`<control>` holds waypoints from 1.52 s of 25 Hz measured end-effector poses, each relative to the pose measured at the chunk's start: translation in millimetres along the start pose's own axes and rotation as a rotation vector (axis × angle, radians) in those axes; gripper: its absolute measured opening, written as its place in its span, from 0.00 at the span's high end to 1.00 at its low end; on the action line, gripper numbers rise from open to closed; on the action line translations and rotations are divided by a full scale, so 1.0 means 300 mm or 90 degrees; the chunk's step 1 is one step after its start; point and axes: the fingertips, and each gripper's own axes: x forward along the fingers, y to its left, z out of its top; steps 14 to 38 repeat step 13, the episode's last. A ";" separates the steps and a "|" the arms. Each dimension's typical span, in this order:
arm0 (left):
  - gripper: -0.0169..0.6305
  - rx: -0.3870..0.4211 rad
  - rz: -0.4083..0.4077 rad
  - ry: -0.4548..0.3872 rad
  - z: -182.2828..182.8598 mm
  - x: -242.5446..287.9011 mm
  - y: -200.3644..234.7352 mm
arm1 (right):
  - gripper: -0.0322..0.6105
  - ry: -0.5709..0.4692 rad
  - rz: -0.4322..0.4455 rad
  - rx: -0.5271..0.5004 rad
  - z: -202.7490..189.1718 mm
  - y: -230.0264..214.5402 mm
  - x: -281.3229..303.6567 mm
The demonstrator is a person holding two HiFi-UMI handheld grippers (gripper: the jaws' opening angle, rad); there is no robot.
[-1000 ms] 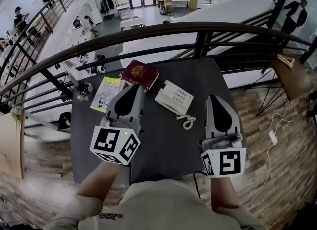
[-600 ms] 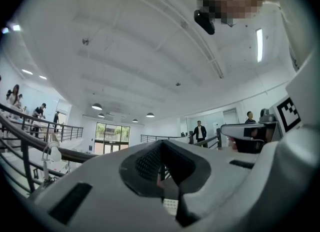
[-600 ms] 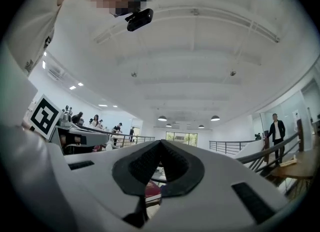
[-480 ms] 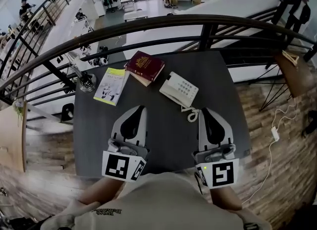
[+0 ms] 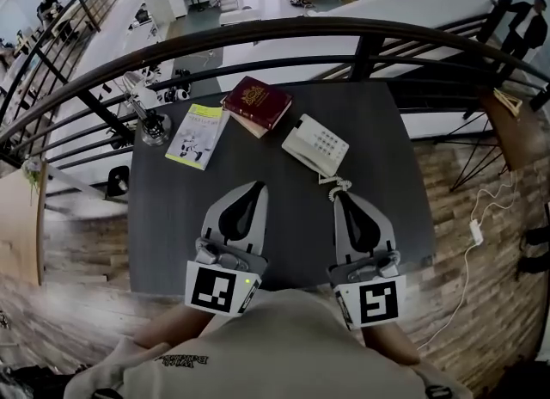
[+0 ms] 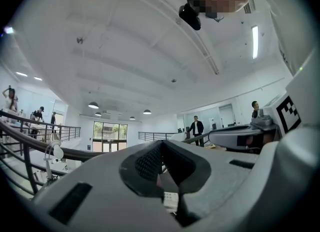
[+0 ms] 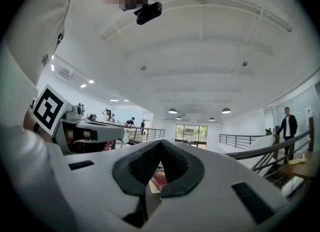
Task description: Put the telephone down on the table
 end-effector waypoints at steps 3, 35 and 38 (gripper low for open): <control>0.97 0.007 -0.003 0.001 0.006 -0.002 -0.008 | 0.95 0.005 -0.003 -0.005 -0.004 -0.003 -0.003; 0.97 0.001 -0.012 0.033 -0.039 -0.034 -0.026 | 0.95 0.012 -0.029 0.013 -0.016 0.002 -0.041; 0.97 0.001 -0.012 0.033 -0.039 -0.034 -0.026 | 0.95 0.012 -0.029 0.013 -0.016 0.002 -0.041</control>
